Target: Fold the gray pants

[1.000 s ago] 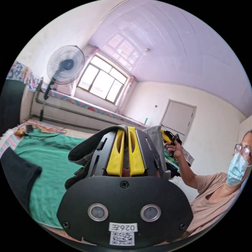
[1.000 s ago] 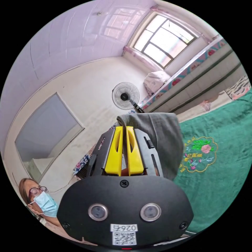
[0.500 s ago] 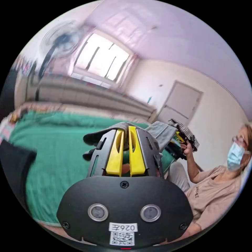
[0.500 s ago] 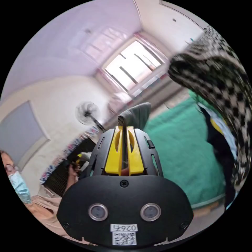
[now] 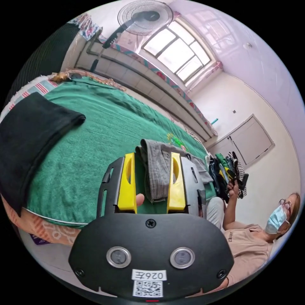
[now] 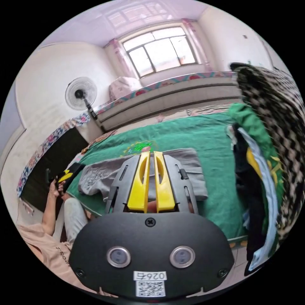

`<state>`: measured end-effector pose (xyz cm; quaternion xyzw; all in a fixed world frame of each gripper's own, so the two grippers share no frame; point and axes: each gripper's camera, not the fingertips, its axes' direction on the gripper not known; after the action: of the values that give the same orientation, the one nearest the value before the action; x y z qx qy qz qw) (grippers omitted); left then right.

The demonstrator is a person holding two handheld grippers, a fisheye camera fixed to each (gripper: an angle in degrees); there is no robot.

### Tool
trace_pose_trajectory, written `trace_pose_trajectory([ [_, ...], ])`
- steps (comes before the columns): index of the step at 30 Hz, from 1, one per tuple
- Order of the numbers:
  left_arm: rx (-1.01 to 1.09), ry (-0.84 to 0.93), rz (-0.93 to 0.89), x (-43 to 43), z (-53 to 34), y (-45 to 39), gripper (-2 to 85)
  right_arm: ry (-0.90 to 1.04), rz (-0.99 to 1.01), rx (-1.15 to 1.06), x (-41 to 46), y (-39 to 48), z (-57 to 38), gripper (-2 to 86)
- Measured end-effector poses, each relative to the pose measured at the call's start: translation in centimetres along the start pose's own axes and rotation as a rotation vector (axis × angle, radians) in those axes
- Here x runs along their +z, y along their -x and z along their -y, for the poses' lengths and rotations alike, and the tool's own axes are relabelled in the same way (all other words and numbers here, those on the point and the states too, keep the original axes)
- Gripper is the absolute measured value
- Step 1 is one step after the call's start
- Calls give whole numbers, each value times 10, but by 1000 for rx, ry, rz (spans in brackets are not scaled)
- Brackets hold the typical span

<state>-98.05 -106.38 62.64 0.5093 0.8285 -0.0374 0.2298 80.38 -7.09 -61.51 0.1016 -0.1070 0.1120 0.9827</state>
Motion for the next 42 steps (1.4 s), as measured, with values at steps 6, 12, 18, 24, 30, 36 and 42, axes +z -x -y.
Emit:
trace_pose_trajectory([
  [6,-66,213,-56,107,33,13,227,244,116,-115,123,113,12,57],
  [12,3,352,-103,210,70,-22,228,390,20,-110,223,168,-35,74],
  [18,13,484,10,253,121,-58,177,436,-18,-182,255,230,-39,106],
  [24,173,462,-21,280,145,-131,80,482,-119,-367,279,317,-53,146],
  [30,322,540,154,307,184,-205,77,493,-274,-515,297,381,-69,144],
  [36,447,516,367,316,170,-247,87,546,-205,-475,293,384,-52,124],
  [42,370,530,322,297,165,-243,116,565,-211,-479,282,394,-46,98],
])
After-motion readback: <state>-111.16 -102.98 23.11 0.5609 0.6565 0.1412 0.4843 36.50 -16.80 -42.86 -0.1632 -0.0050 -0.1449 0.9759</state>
